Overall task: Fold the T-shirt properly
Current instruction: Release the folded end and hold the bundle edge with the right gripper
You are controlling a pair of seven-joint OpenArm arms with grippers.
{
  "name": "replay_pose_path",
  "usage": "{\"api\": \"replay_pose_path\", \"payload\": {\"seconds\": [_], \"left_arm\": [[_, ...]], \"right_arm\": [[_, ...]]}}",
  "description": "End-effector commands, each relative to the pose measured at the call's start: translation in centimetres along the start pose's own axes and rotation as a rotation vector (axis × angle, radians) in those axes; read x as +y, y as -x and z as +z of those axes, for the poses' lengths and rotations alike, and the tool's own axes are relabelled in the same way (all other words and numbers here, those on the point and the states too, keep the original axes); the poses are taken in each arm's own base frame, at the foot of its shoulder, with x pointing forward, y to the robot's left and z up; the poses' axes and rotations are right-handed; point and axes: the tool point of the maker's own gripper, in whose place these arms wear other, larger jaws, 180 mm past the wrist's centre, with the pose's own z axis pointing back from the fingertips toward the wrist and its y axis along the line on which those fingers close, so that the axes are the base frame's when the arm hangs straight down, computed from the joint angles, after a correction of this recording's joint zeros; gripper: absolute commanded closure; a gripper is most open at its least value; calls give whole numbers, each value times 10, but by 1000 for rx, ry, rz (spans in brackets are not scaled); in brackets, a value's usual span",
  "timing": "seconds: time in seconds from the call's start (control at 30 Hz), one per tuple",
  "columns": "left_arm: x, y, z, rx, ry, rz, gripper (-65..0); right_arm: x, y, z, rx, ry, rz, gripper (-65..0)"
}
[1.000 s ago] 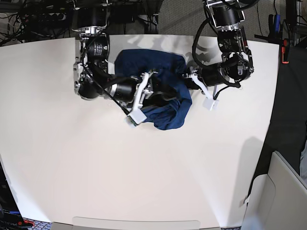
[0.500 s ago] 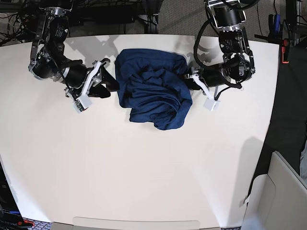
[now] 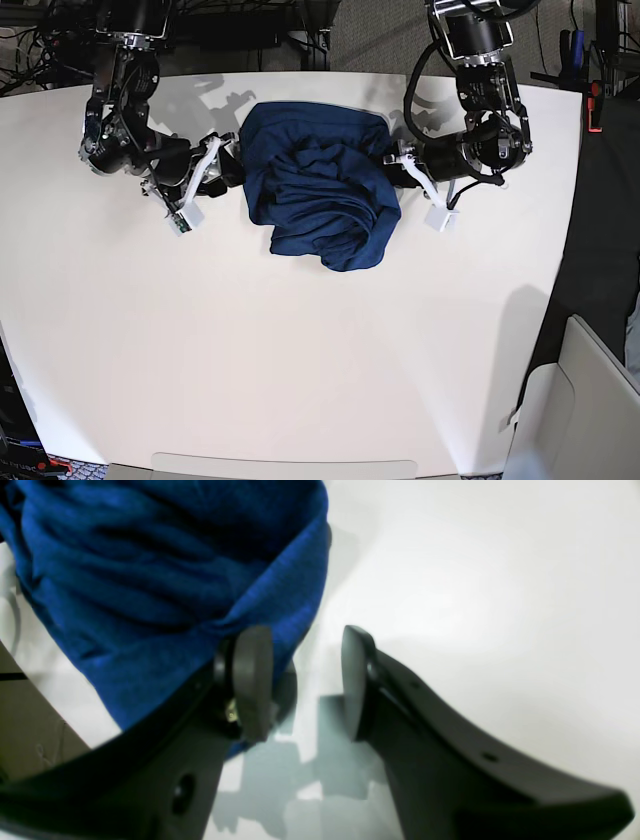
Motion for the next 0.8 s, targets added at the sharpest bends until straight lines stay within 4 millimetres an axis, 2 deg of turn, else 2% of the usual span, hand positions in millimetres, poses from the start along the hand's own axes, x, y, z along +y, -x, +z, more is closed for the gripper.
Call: {"api": "replay_pose_path", "payload": {"seconds": [0.0, 0.1, 0.13, 0.27, 0.3, 0.43, 0.53, 0.67, 0.77], "left_arm": [[2, -4, 4, 9, -17, -22, -98], [2, -4, 4, 9, -17, -22, -98], [2, -4, 4, 9, -17, -22, -98], [2, -4, 4, 9, -17, -22, -98], [2, -4, 4, 9, -17, -22, -98], [3, -3, 4, 10, -17, -21, -96], [12, -6, 13, -3, -44, -17, -96], [23, -9, 23, -39, -66, 20, -96], [25, -9, 25, -44, -70, 25, -96]], "right_arm": [[-1, -15, 3, -44, -1, 22, -239], [8, -16, -5, -28, -29, 43, -231], [12, -17, -7, -25, -41, 55, -210], [30, -23, -17, -11, -87, 109, -54], [34, -23, -18, -6, -98, 119, -41], [45, -26, -22, -10, -126, 131, -38], [57, -33, -20, -57, -186, 102, -38], [65, -43, -13, -118, -243, 67, -42], [68, -50, -1, -143, -223, 122, -42]]}}
